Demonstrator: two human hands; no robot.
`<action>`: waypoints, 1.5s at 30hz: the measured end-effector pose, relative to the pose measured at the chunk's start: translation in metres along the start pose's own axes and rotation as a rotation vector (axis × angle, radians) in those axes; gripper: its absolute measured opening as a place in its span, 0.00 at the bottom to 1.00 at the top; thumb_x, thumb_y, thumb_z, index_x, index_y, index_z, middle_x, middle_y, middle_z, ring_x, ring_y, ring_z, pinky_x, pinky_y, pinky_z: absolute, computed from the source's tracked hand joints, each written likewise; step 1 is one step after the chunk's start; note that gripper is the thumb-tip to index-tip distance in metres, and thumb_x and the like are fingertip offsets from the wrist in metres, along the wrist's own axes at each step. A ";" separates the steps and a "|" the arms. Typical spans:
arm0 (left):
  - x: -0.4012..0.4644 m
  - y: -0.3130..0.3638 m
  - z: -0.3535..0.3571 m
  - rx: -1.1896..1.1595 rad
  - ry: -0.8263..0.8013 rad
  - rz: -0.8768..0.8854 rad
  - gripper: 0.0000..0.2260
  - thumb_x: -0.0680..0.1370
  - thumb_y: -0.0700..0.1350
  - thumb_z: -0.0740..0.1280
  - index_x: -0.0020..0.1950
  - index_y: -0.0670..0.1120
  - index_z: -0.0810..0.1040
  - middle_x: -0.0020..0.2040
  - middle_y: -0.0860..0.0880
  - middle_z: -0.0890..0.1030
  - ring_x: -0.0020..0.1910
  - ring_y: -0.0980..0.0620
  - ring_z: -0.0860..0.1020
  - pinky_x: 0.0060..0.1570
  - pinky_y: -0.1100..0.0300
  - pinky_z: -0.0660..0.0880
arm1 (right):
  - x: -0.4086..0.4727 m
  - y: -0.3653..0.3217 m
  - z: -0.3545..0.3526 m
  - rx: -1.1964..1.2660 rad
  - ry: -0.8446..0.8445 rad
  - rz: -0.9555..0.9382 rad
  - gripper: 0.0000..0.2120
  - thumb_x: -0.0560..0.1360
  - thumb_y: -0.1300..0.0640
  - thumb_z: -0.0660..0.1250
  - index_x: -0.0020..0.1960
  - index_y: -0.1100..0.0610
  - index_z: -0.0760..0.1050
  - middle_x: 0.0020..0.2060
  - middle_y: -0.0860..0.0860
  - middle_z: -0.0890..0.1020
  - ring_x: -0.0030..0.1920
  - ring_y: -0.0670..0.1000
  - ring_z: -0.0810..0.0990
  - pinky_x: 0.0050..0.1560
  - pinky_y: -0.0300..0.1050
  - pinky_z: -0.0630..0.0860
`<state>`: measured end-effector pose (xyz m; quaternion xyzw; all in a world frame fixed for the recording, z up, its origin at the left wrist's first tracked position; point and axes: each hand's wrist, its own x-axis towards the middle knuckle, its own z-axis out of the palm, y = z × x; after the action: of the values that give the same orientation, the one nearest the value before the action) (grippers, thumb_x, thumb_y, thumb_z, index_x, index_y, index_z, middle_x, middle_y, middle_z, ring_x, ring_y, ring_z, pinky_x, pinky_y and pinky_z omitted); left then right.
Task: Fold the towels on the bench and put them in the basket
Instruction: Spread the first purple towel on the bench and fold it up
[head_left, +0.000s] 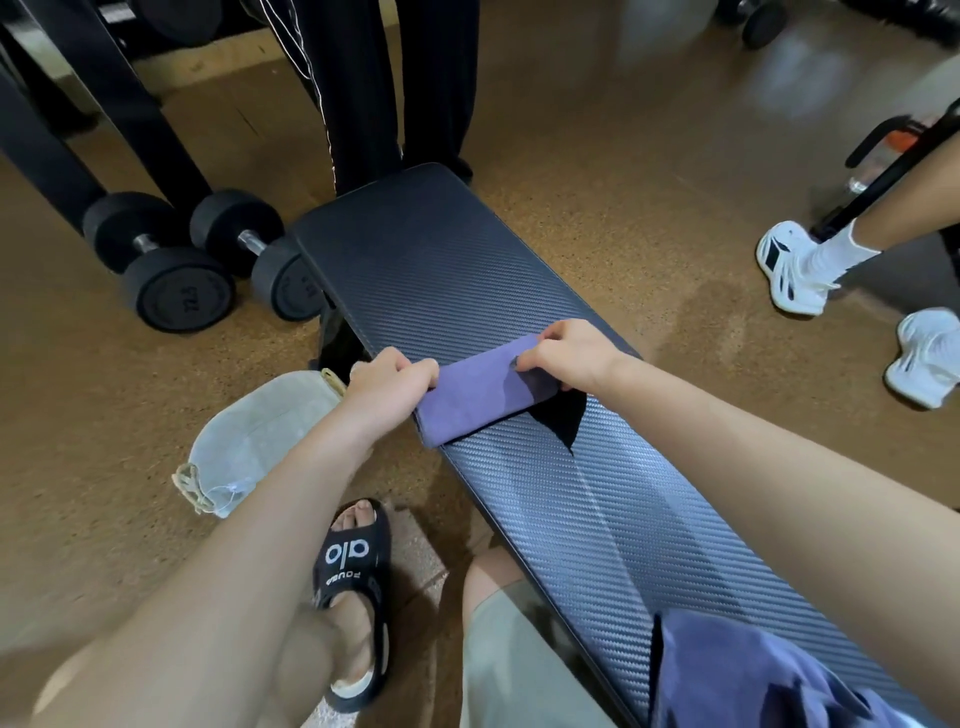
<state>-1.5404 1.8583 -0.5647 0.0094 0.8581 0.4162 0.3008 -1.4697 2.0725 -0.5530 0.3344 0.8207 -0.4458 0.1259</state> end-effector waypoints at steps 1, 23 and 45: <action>-0.006 -0.005 0.000 -0.053 -0.049 -0.036 0.11 0.66 0.55 0.65 0.41 0.50 0.68 0.44 0.47 0.72 0.39 0.49 0.70 0.38 0.55 0.68 | -0.005 0.000 0.003 -0.012 -0.006 0.008 0.11 0.70 0.52 0.75 0.45 0.57 0.78 0.42 0.53 0.79 0.45 0.53 0.78 0.49 0.53 0.79; -0.065 -0.019 -0.113 -0.304 0.238 0.092 0.13 0.68 0.41 0.72 0.51 0.51 0.79 0.51 0.49 0.79 0.48 0.51 0.78 0.41 0.56 0.76 | -0.068 -0.051 0.077 0.462 -0.435 0.016 0.05 0.71 0.60 0.71 0.43 0.56 0.75 0.30 0.50 0.76 0.37 0.52 0.78 0.52 0.48 0.81; 0.232 -0.211 -0.144 -0.156 0.181 -0.043 0.16 0.71 0.37 0.76 0.55 0.48 0.77 0.49 0.47 0.83 0.46 0.51 0.79 0.47 0.60 0.75 | 0.129 -0.074 0.348 0.151 -0.298 0.295 0.20 0.71 0.58 0.70 0.62 0.61 0.73 0.56 0.59 0.79 0.48 0.59 0.85 0.47 0.52 0.85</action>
<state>-1.7562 1.6802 -0.7661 -0.0700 0.8466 0.4745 0.2308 -1.6464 1.8164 -0.7685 0.3897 0.6995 -0.5273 0.2842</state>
